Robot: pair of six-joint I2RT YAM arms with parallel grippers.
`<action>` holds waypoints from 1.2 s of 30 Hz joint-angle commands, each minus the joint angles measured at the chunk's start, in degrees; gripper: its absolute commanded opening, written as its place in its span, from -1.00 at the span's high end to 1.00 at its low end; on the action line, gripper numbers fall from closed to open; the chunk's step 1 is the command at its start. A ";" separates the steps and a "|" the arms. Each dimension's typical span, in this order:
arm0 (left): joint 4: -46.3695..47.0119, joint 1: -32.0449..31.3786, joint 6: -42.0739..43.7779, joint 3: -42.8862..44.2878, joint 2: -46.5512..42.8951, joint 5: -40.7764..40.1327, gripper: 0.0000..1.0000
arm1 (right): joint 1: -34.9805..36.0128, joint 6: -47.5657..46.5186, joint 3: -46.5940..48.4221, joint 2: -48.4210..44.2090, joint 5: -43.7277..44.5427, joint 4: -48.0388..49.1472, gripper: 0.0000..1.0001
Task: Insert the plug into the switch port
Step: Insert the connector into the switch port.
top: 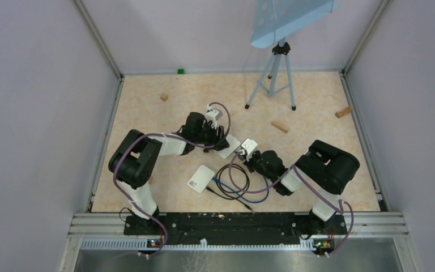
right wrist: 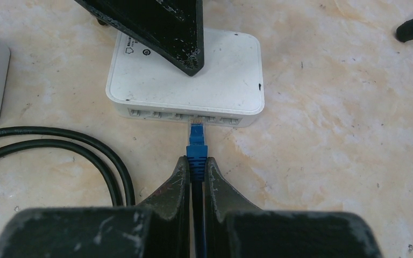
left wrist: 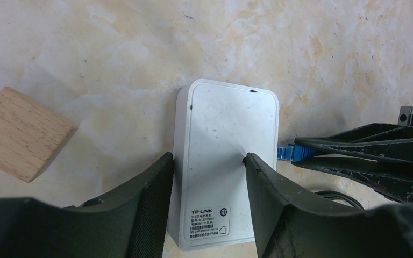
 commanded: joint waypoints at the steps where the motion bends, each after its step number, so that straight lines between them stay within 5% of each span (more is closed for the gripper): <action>1: 1.35 -0.53 0.86 -0.69 0.39 0.83 -0.14 | 0.43 1.17 0.43 -0.45 0.03 5.19 1.00; 36: 1.56 -1.46 3.08 -0.65 0.59 1.65 -0.08 | -5.30 5.17 3.90 -3.12 -8.87 0.35 1.00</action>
